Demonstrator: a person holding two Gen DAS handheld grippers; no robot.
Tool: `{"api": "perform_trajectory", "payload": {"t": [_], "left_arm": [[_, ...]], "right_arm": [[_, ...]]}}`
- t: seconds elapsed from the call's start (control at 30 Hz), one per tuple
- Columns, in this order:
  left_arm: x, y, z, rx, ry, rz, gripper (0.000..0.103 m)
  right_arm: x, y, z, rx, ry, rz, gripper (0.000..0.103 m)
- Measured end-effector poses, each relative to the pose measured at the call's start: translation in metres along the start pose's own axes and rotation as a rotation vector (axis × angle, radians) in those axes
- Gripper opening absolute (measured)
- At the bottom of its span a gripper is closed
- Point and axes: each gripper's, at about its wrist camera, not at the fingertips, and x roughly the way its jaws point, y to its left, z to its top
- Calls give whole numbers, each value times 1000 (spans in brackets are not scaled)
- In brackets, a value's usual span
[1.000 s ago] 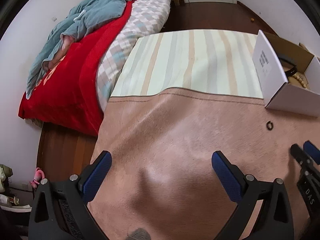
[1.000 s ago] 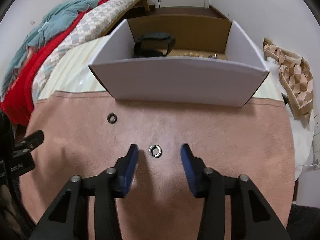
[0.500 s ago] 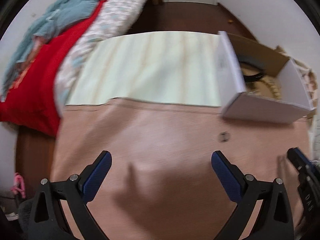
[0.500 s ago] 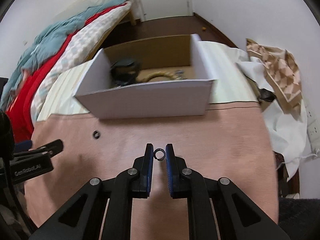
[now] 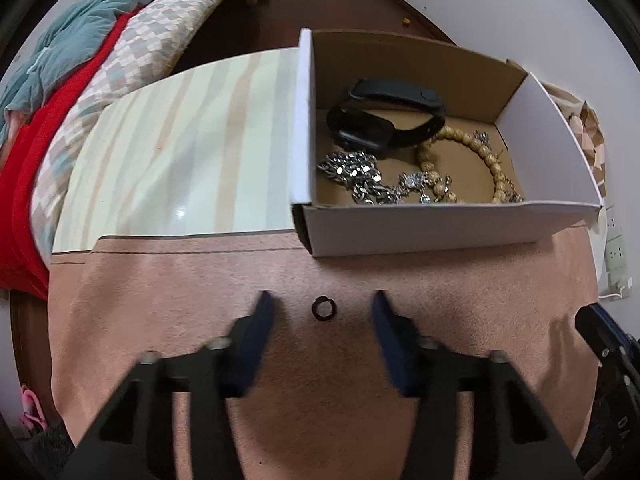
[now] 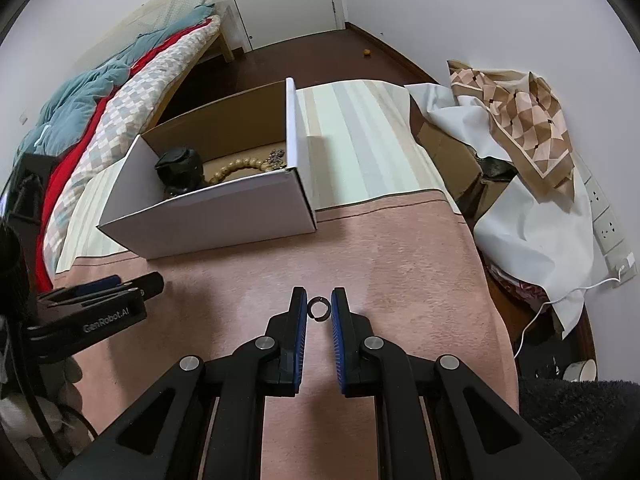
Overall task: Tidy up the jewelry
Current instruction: 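Close the left tool on the other black ring while the right tool holds its ring, then carry both black rings into the white box and open both tools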
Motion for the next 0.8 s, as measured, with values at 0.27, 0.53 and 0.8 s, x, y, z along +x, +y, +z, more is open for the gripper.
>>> {"api": "perform_trajectory", "payload": {"t": [0.27,0.53,0.8], "left_arm": [[-8,0,-7,12,-26,-4,10],[-39,-2,-11,23,-89,-23,10],[-84,0,26,1,-127,-174,10]], "right_arm": [[-3,2,2,10,-11,16,13],[-23,2,9,21,-50,41,13],[-38,2,52,74,-64,181,13]]}}
